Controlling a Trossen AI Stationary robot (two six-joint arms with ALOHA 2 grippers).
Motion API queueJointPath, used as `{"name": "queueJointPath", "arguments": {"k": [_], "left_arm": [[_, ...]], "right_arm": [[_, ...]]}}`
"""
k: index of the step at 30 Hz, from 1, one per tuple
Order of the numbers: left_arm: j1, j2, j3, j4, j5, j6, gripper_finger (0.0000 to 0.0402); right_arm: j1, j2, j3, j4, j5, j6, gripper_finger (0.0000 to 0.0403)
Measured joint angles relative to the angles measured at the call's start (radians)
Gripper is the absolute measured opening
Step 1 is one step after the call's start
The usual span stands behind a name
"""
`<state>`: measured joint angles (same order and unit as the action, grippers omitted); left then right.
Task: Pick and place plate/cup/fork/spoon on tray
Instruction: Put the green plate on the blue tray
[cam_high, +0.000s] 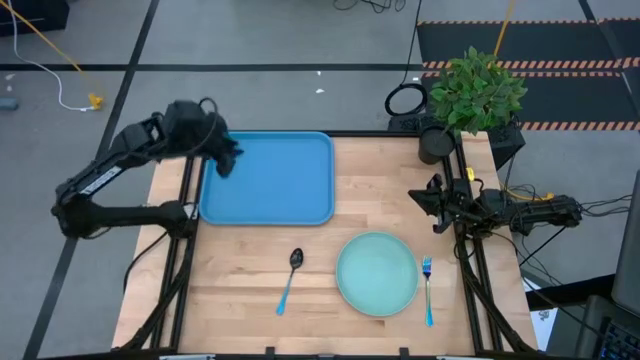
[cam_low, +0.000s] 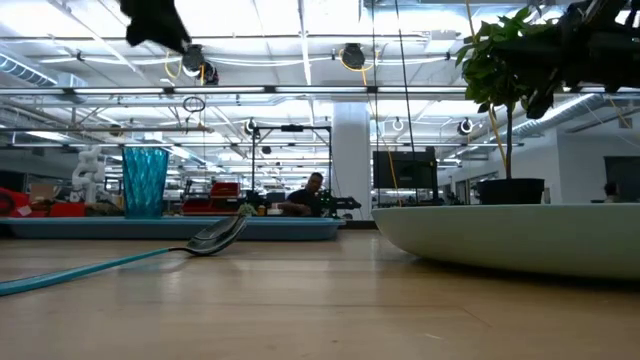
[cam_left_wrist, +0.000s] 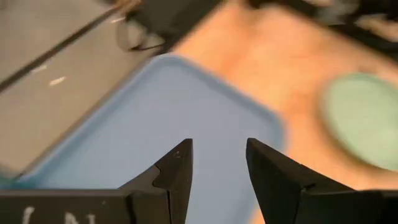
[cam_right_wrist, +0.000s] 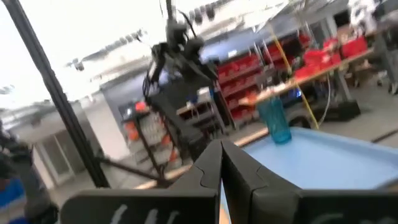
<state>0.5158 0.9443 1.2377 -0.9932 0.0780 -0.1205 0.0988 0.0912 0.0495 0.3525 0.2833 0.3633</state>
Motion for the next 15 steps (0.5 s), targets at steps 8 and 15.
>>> {"name": "queueJointPath", "arguments": {"k": [8,15], "left_arm": [[-0.573,0.010,0.000,0.142,-0.312,-0.176,0.0152],[-0.919,0.168,0.000,0.274,-0.550,-0.213,0.0152]], "right_arm": [[0.095,0.265,0.157,-0.005,-0.001,-0.021,0.0000],[0.264,0.596,0.397,-0.097,0.055,-0.094,0.0000]]}}
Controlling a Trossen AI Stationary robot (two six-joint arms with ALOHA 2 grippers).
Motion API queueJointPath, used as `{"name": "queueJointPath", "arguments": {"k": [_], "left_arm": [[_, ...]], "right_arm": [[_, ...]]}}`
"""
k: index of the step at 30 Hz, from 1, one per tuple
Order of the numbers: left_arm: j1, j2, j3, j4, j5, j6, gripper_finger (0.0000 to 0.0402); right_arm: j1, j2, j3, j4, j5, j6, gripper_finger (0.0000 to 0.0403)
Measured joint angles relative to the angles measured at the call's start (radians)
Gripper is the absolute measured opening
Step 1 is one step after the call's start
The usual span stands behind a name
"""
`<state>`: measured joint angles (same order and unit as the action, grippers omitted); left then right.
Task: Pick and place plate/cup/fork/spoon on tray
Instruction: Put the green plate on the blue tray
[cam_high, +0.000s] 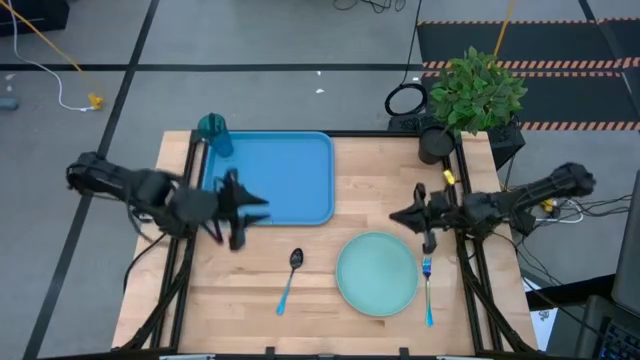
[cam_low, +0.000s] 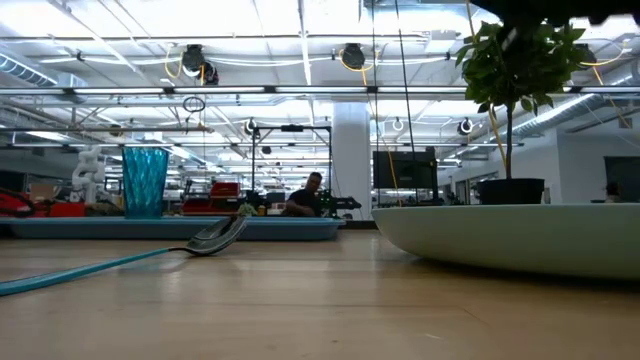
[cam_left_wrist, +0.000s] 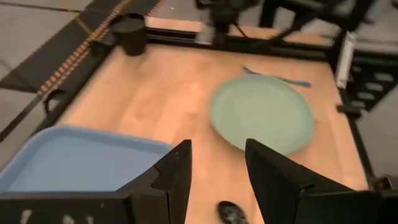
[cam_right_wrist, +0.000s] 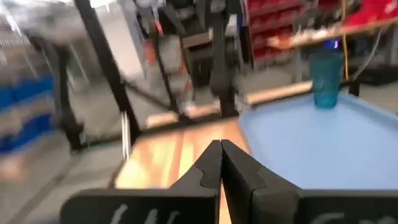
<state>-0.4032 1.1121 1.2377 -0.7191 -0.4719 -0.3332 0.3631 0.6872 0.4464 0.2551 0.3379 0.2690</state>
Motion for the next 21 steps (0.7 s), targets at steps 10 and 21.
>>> {"name": "queueJointPath", "arguments": {"k": [10,21], "left_arm": [[-0.197,0.238,0.000,0.119,-0.152,-0.067,0.0152],[-0.230,0.335,-0.002,0.186,-0.159,-0.095,0.0152]], "right_arm": [[0.327,0.437,0.347,-0.314,0.109,0.174,0.0000],[0.508,0.806,0.689,-0.738,0.088,0.530,0.0000]]}}
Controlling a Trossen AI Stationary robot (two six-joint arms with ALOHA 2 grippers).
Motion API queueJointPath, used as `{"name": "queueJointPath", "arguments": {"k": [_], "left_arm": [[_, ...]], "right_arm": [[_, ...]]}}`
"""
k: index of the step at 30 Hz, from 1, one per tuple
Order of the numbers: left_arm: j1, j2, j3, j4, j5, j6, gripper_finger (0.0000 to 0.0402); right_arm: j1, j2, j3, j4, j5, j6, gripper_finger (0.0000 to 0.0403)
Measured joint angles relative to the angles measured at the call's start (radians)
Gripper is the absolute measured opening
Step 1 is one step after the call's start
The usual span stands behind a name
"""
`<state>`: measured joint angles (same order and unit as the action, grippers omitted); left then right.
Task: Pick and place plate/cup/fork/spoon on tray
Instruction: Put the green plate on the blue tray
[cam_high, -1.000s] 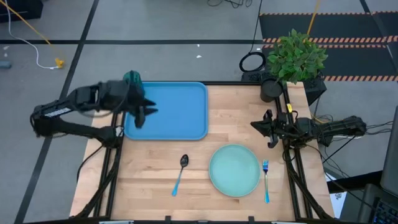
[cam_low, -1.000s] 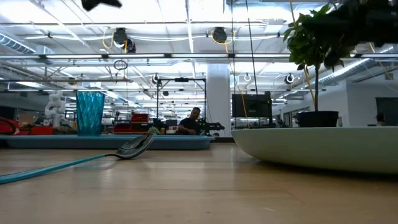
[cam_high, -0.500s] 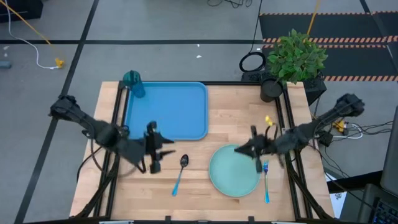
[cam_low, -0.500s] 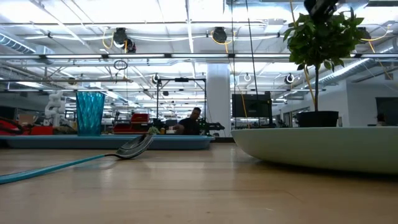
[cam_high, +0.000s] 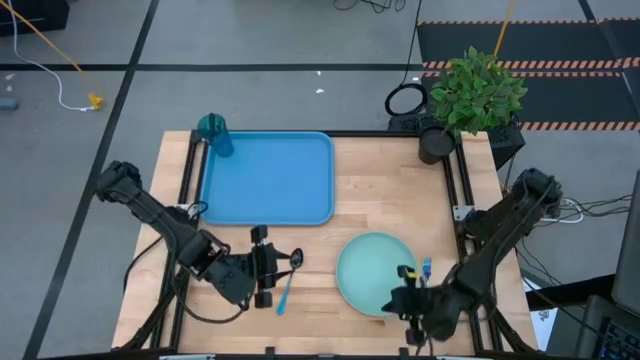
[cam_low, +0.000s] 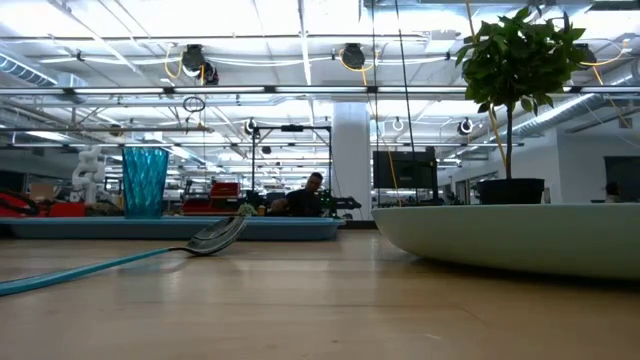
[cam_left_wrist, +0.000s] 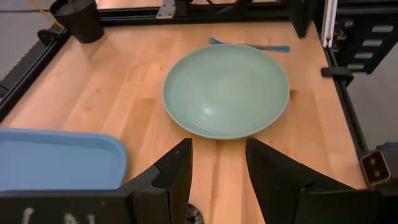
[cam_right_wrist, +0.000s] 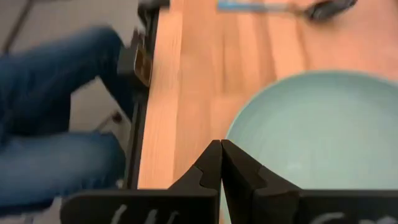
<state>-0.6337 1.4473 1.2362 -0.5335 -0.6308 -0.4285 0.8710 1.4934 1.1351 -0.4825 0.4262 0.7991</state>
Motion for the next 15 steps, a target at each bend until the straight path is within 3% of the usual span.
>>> {"name": "queueJointPath", "arguments": {"k": [7,15], "left_arm": [[0.005,0.002,0.000,0.048,0.000,0.001,0.0152],[0.005,0.002,0.000,0.067,0.000,0.005,0.0152]], "right_arm": [[0.048,0.153,0.079,-0.111,-0.097,0.025,0.0012],[0.074,0.233,0.080,-0.165,-0.084,0.031,0.0086]]}}
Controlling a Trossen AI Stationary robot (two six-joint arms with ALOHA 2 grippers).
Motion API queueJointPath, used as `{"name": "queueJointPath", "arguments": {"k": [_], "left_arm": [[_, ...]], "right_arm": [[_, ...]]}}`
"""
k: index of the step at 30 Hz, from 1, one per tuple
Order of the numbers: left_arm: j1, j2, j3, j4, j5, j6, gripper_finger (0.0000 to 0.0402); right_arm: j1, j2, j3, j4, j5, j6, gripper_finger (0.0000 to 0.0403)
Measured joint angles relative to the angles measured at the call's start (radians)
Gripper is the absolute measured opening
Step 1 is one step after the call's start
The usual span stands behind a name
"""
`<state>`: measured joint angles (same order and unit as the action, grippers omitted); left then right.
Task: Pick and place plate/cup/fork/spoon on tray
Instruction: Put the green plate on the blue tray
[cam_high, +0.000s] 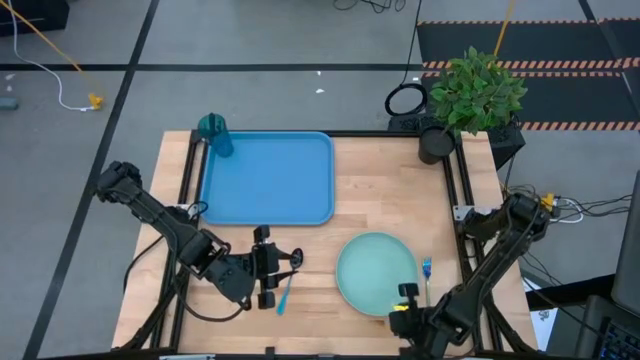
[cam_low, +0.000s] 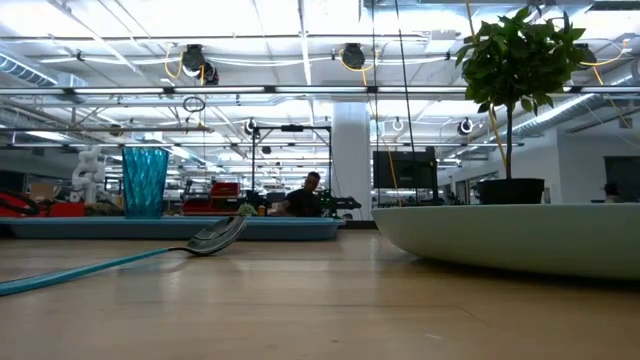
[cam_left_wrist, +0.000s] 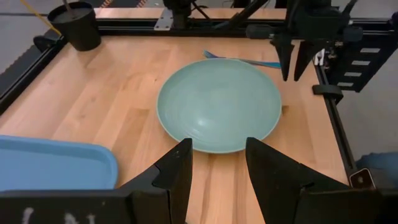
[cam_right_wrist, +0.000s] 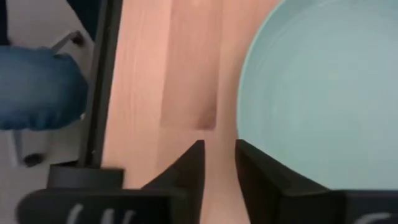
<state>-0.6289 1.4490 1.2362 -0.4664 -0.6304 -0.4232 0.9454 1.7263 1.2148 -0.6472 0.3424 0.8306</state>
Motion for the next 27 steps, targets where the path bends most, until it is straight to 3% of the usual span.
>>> {"name": "queueJointPath", "arguments": {"k": [6,11,16,24,27], "left_arm": [[0.000,0.000,0.000,0.000,0.000,-0.006,0.0152],[-0.002,0.014,0.000,0.005,0.002,-0.050,0.0152],[-0.001,0.018,0.000,0.013,0.003,-0.058,0.0152],[-0.001,0.018,0.000,0.082,0.005,-0.019,0.0152],[-0.001,0.018,0.000,0.116,0.005,0.011,0.0152]], "right_arm": [[-0.003,0.036,-0.033,-0.001,0.019,-0.035,0.0131],[-0.013,0.036,-0.061,-0.002,0.022,-0.047,0.0133],[-0.015,0.036,-0.071,0.007,0.021,-0.090,0.0101],[-0.030,0.032,-0.131,0.094,-0.059,-0.114,0.0014],[-0.030,0.033,-0.124,0.097,-0.064,-0.121,0.0008]]}}
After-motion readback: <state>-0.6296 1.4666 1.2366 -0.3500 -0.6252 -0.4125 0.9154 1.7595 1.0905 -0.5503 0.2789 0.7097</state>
